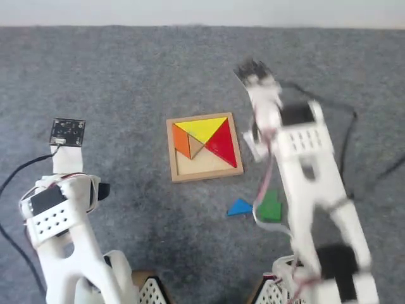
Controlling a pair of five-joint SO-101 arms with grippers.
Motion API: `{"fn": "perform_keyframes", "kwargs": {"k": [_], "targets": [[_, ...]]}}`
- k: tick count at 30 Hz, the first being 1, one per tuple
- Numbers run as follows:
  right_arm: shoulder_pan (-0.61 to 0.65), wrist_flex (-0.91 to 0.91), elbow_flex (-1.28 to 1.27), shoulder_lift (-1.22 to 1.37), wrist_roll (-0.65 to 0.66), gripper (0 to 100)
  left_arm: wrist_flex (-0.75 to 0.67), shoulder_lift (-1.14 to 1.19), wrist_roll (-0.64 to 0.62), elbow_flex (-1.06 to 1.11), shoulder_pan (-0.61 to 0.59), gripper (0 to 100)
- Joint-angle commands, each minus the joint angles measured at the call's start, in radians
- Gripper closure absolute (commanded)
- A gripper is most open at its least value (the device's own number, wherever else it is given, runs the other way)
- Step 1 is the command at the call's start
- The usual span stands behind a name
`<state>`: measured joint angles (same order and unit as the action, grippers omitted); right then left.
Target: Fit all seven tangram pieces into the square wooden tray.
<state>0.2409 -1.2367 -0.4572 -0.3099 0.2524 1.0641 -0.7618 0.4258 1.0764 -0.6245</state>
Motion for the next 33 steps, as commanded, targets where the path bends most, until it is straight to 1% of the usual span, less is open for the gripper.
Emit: {"fn": "perform_keyframes", "kwargs": {"k": [1,2,4,8,10,12,15,19,22,28,33], "targets": [[-0.041,0.183,-0.396,-0.257,-0.14,98.5,0.002,-0.021,-0.009,-0.004,0.008,72],[-0.051,0.196,-0.433,-0.289,-0.183,97.6,0.002,-0.021,-0.009,-0.004,0.009,72],[-0.084,0.177,-0.454,-0.325,-0.238,92.4,0.002,-0.021,-0.009,-0.004,0.011,72],[-0.09,0.067,-0.462,-0.282,-0.322,74.7,0.002,-0.023,-0.009,-0.004,0.011,72],[-0.09,0.065,-0.463,-0.223,-0.342,69.7,0.002,-0.023,-0.009,-0.004,0.011,72],[-0.084,0.065,-0.453,-0.153,-0.347,70.1,0.003,-0.023,-0.009,-0.004,0.011,72],[-0.027,0.061,-0.417,-0.039,-0.367,72.6,0.003,-0.023,-0.009,-0.004,0.011,72],[0.074,0.07,-0.356,0.104,-0.509,77.2,0.003,-0.023,-0.009,-0.004,0.011,72],[0.099,0.073,-0.296,0.194,-0.601,80.5,0.003,-0.023,-0.009,-0.004,0.011,72],[0.093,0.113,-0.279,0.3,-0.608,81.5,0.002,-0.023,-0.009,-0.004,0.011,72],[0.094,0.113,-0.278,0.308,-0.606,81.5,0.005,-0.025,-0.009,-0.004,0.011,72]]}}
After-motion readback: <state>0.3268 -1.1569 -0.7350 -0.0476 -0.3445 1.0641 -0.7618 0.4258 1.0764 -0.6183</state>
